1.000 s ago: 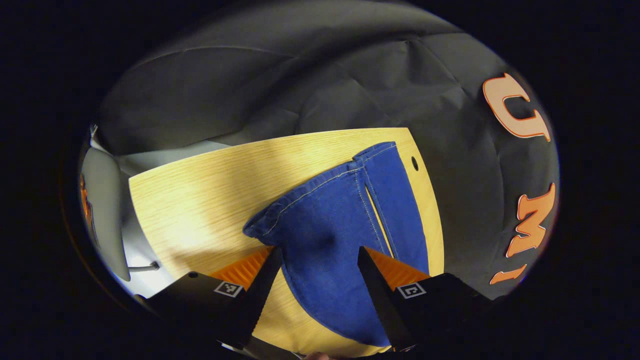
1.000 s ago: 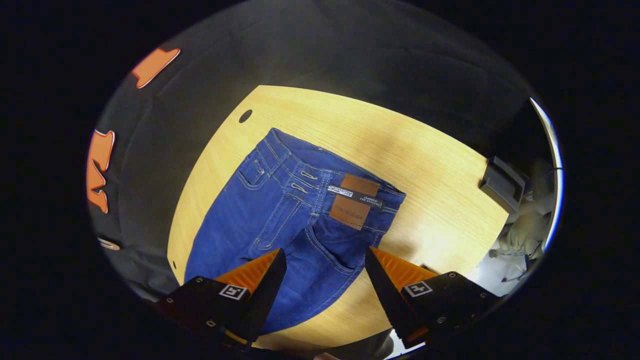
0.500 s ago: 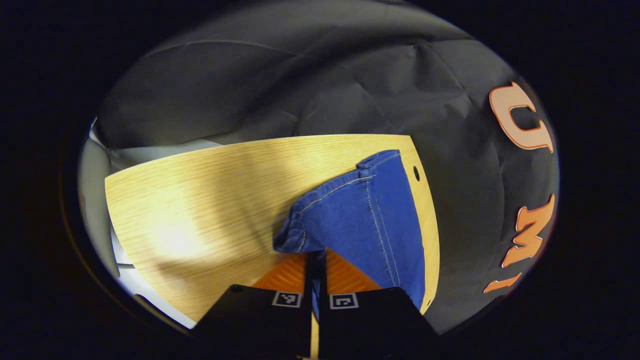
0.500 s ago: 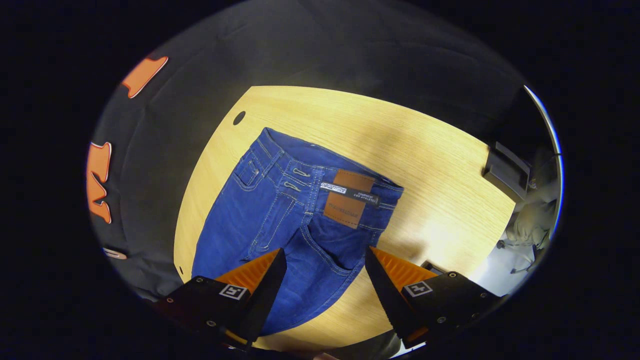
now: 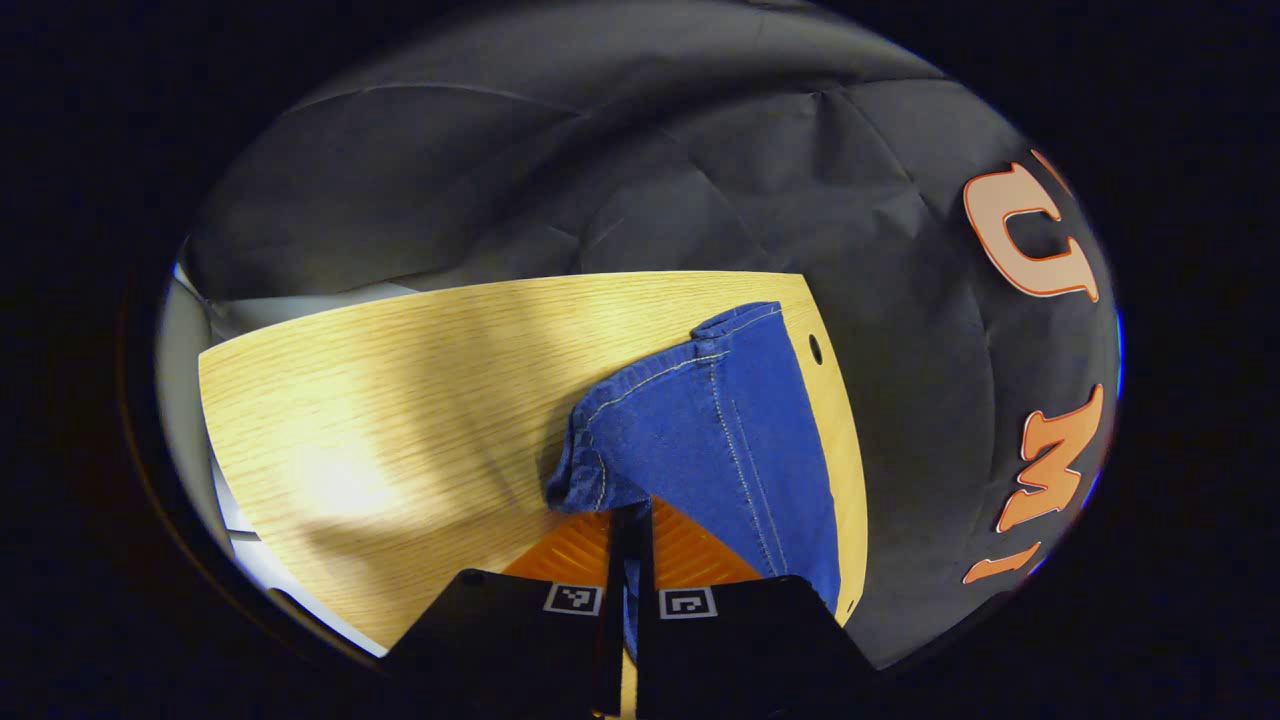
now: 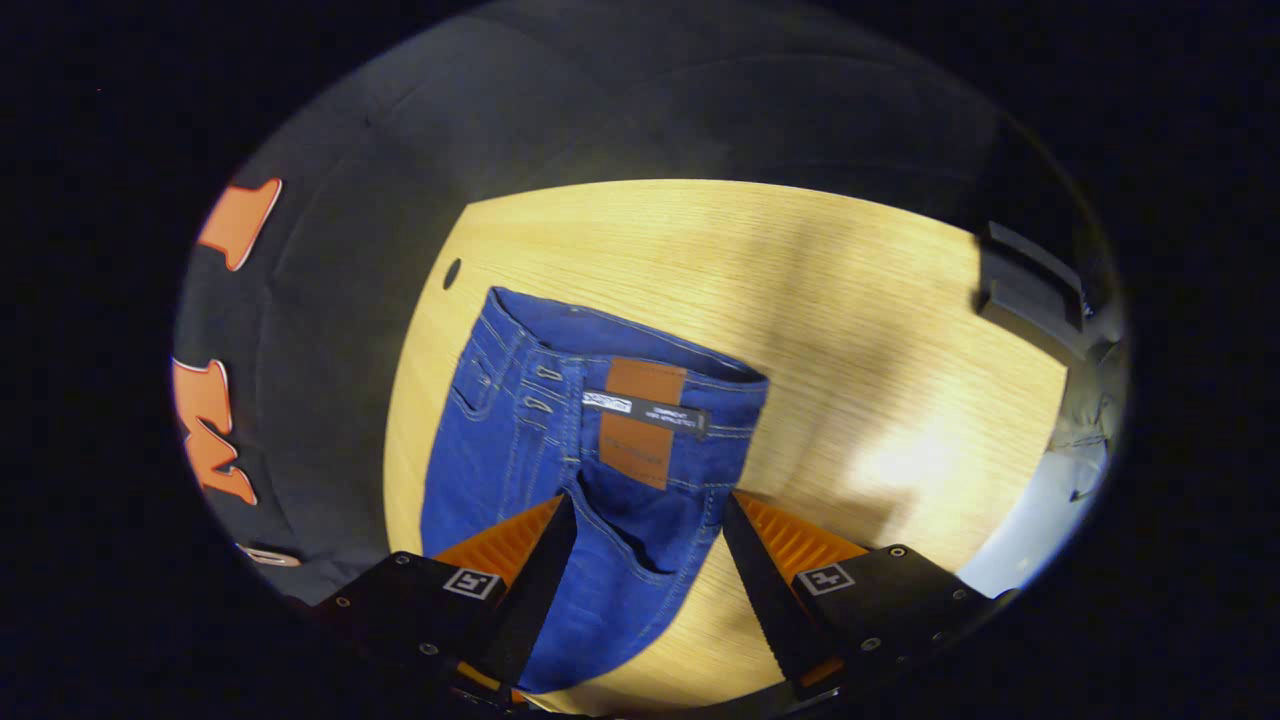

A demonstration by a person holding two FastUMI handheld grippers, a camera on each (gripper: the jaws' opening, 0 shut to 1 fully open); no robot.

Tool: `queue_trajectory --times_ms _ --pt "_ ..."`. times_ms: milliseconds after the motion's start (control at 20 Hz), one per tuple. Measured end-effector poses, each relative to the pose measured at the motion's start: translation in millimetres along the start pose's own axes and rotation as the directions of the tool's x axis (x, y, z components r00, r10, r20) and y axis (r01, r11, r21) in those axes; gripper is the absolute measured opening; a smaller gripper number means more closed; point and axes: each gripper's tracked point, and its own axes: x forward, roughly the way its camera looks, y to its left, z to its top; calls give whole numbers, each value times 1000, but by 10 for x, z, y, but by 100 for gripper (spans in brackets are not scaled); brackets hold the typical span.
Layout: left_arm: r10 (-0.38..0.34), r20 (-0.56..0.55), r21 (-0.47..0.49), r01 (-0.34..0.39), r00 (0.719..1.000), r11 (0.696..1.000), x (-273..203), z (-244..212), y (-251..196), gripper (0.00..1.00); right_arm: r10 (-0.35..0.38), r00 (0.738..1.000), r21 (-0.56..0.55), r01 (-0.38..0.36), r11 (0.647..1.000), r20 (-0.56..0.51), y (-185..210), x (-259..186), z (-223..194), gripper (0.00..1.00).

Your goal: Grasp the waist and the cuffs of the jeans and fold them to make the two legs overlap; first hold the waist and fold one-third of the jeans toward the cuffs, then hold the cuffs and fold the remaining one-third in the same direction to finish folding.

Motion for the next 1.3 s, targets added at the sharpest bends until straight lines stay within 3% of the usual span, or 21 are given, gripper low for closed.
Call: queue_trajectory --times_ms 100,150,300,350,400,600,650,950,1300 --pt "54 21 1 -54 998 999 65 28 79 6 12 1000 36 -11 999 -24 11 85 -52 82" --pt "59 1 1 -59 998 998 -52 7 6 1 3 999 50 -1 999 -40 -14 89 -83 59" --pt "55 3 44 -55 998 997 55 3 -3 1 -20 1000 95 23 995 -23 -31 152 -109 17" --pt "71 3 48 -72 997 996 56 28 24 1 -24 1000 95 25 995 -19 -31 127 -118 20" --pt "80 -4 42 -80 997 996 30 25 39 1 -16 1000 97 17 995 -15 12 113 -120 13" --pt "69 -21 28 -69 997 997 -13 49 53 1 -47 999 113 44 993 27 5 -19 -95 12" --pt "71 -34 34 -70 997 997 -23 55 56 1 -37 999 108 34 994 24 72 -19 -112 7" --pt "43 -114 154 -26 993 988 -265 173 -113 1 -70 995 113 61 992 77 219 -283 -112 7" --pt "89 -160 286 -40 983 957 -368 301 -441 1 -78 995 141 70 988 55 379 -429 -196 7"
